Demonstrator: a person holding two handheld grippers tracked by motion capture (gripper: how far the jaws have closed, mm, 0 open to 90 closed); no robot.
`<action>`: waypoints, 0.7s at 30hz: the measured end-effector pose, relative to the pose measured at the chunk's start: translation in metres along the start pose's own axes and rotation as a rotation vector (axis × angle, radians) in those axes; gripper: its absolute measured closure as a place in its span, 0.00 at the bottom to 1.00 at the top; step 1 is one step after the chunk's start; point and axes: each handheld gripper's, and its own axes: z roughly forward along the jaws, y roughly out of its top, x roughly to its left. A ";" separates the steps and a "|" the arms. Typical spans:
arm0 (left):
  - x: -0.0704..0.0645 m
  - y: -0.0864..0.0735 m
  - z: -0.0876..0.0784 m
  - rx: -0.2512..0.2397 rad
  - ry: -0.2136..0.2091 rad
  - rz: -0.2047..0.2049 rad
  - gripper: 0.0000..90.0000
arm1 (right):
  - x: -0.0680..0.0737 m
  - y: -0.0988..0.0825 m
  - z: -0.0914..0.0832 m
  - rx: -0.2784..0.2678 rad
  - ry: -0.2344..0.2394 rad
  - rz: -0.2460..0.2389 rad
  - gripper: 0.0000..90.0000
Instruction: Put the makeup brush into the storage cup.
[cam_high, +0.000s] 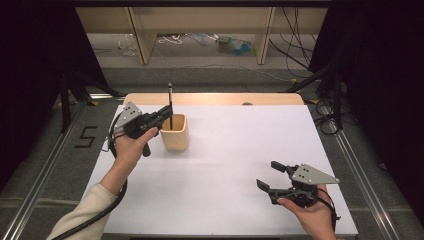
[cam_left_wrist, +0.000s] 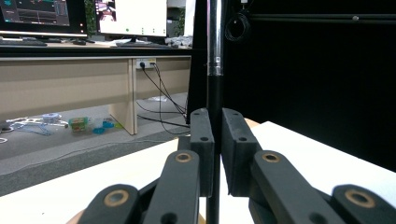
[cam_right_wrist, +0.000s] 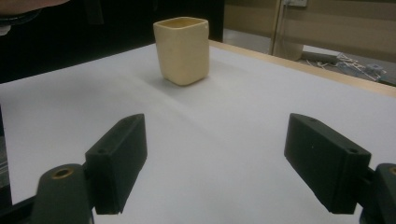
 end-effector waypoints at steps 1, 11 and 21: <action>0.000 0.000 0.001 0.001 0.000 -0.005 0.93 | -0.001 0.000 0.000 -0.004 -0.006 -0.016 0.25; 0.001 -0.002 0.004 0.008 0.003 -0.008 0.93 | 0.000 0.000 0.000 0.005 -0.003 -0.003 0.25; 0.002 -0.002 0.008 0.008 0.004 -0.010 0.93 | -0.002 0.000 0.000 0.001 -0.016 -0.025 0.25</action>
